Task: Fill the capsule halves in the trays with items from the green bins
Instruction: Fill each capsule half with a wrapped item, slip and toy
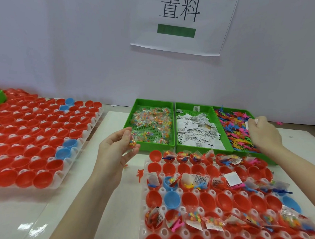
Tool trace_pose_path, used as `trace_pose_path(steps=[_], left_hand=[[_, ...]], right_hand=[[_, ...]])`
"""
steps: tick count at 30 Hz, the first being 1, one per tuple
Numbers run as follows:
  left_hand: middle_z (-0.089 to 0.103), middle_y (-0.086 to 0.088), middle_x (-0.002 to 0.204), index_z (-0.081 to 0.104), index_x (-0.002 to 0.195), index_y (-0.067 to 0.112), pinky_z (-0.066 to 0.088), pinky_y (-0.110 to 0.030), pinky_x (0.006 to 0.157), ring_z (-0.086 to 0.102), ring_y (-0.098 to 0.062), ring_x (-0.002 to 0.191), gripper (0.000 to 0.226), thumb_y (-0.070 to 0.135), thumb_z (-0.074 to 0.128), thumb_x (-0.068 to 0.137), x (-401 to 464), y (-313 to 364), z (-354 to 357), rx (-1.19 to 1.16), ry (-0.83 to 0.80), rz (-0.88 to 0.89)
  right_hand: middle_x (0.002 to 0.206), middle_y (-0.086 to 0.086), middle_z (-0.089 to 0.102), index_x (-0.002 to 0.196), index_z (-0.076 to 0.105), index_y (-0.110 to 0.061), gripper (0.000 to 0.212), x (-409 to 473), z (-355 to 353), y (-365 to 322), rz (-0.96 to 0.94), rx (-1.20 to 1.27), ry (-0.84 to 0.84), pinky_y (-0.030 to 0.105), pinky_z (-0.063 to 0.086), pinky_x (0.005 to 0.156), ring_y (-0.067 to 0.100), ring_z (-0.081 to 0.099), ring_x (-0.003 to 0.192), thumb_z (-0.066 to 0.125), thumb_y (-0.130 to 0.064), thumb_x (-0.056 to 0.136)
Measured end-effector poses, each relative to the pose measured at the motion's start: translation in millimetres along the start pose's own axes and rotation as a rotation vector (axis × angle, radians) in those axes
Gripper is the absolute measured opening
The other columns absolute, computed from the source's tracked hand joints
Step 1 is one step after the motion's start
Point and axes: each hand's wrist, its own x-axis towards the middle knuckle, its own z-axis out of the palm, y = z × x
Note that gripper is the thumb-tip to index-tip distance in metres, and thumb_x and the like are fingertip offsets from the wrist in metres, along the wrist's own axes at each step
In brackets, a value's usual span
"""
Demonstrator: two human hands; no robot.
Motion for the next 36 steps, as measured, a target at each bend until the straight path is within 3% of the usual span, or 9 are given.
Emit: trace_pose_path(steps=[3,6,8,12,19,22,26,31,36], left_hand=[[0.058,-0.004,0.085,0.062,0.089,0.015,0.051,-0.015,0.049,0.06,-0.009,0.062,0.011,0.01,0.053,0.091,-1,0,0,-0.002,-0.001,0.003],[0.059,-0.004,0.087,0.063,0.089,0.016,0.051,-0.015,0.05,0.061,-0.009,0.062,0.01,0.011,0.054,0.091,0,0,0,0.002,-0.002,0.001],[0.059,-0.005,0.088,0.063,0.09,0.016,0.051,-0.016,0.05,0.061,-0.008,0.061,0.01,0.011,0.054,0.091,0,0,0,-0.001,0.0,-0.001],[0.059,-0.004,0.087,0.063,0.09,0.016,0.05,-0.015,0.049,0.061,-0.008,0.06,0.011,0.011,0.054,0.091,0,0,0,-0.003,-0.004,-0.005],[0.06,-0.004,0.087,0.063,0.089,0.017,0.05,-0.016,0.049,0.061,-0.012,0.067,0.01,0.011,0.055,0.091,0,0,0,0.013,0.006,-0.016],[0.06,-0.005,0.09,0.063,0.09,0.017,0.05,-0.015,0.05,0.061,-0.013,0.07,0.011,0.011,0.054,0.091,0,-2,0,0.034,-0.001,-0.015],[0.061,-0.006,0.095,0.063,0.09,0.019,0.051,-0.015,0.05,0.062,-0.013,0.073,0.011,0.013,0.054,0.091,0,-5,1,0.057,0.007,-0.024],[0.061,-0.003,0.087,0.063,0.09,0.017,0.05,-0.014,0.05,0.062,-0.01,0.067,0.007,0.014,0.057,0.088,-5,-2,6,0.051,-0.036,-0.008],[0.068,0.004,0.064,0.066,0.086,0.014,0.046,-0.013,0.044,0.059,-0.005,0.047,0.007,0.018,0.063,0.082,-38,4,32,0.167,-0.236,0.039]], right_hand=[[0.065,0.013,0.054,0.076,0.044,-0.008,0.032,4,-2,-10,0.112,0.228,-0.053,0.039,0.032,0.081,0.03,0.045,0.068,0.028,-0.025,0.099],[0.028,-0.004,0.032,0.076,0.043,-0.015,0.029,6,-11,-20,0.374,0.951,-0.197,0.035,0.031,0.093,0.017,0.056,0.057,0.029,-0.018,0.101],[0.028,-0.006,0.024,0.07,0.037,-0.021,0.031,7,-17,-20,0.476,1.274,-0.274,0.028,0.032,0.083,0.011,0.055,0.063,0.03,-0.022,0.101],[0.036,-0.008,0.026,0.064,0.03,-0.02,0.037,5,-22,-17,0.505,1.48,-0.376,0.024,0.03,0.063,0.01,0.036,0.047,0.028,-0.025,0.101],[0.034,-0.01,0.026,0.067,0.029,-0.021,0.034,5,-19,-12,0.428,1.228,-0.382,0.024,0.02,0.057,0.011,0.016,0.053,0.026,-0.023,0.102],[0.033,-0.009,0.026,0.068,0.031,-0.019,0.034,6,-13,-11,0.264,0.852,-0.28,0.025,0.02,0.056,0.013,0.016,0.054,0.025,-0.018,0.102],[0.068,0.008,0.046,0.09,0.043,-0.011,0.025,5,-7,-8,-0.01,0.228,-0.157,0.036,0.032,0.073,0.023,0.041,0.074,0.029,-0.029,0.1],[0.052,-0.005,0.041,0.084,0.046,-0.012,0.019,-18,-30,-39,-0.036,0.713,-0.223,0.02,0.028,0.04,0.005,0.033,0.039,0.039,-0.022,0.099],[0.04,-0.01,0.035,0.068,0.064,-0.016,0.02,-90,-79,-73,-0.119,0.903,-0.467,0.01,0.031,0.038,0.005,0.027,0.035,0.066,-0.036,0.07]])
